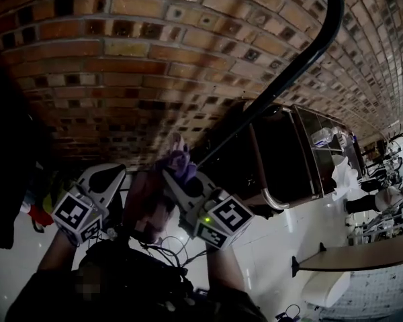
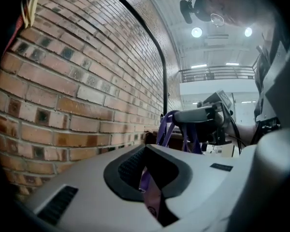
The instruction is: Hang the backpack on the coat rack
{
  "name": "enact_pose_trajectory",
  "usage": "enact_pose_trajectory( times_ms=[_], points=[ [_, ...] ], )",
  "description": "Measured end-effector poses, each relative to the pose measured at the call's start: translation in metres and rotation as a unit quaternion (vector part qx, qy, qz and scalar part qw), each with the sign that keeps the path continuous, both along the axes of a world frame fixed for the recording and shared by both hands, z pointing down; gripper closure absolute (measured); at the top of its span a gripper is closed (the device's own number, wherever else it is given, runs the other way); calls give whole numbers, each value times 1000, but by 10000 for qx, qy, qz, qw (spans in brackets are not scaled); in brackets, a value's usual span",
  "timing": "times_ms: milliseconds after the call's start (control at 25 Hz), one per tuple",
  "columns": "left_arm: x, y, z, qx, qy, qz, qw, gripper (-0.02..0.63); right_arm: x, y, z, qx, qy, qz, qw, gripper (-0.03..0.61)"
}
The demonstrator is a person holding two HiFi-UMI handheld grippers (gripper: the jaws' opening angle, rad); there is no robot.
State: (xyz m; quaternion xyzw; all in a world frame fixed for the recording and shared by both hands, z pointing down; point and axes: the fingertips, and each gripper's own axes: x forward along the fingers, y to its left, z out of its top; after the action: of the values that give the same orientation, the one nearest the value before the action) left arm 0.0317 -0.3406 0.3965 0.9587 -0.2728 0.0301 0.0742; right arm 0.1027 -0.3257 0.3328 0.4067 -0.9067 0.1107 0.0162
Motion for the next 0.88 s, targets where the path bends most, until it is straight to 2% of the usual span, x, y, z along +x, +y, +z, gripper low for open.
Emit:
enact_pose_trajectory(
  times_ms=[160,360,520,680,880],
  points=[
    [16,-24,-3,-1,32,162,9999,583,3,-25,-8,145,32,-29,9999,572],
    [37,-49,-16,179,127,391,9990,583,13,-52,-19,164,-45,-10,9999,572],
    [46,-65,-21,206,170,455,9986,583,33,-65,-42,304,-221,185,9991,572],
    [48,-73,-13,82,-42,483,9988,583,50,-68,-66,552,-257,284,9977,572],
    [51,-77,-9,59,109,456,9989,583,83,-70,-84,797,-400,709,9935,572]
  ],
)
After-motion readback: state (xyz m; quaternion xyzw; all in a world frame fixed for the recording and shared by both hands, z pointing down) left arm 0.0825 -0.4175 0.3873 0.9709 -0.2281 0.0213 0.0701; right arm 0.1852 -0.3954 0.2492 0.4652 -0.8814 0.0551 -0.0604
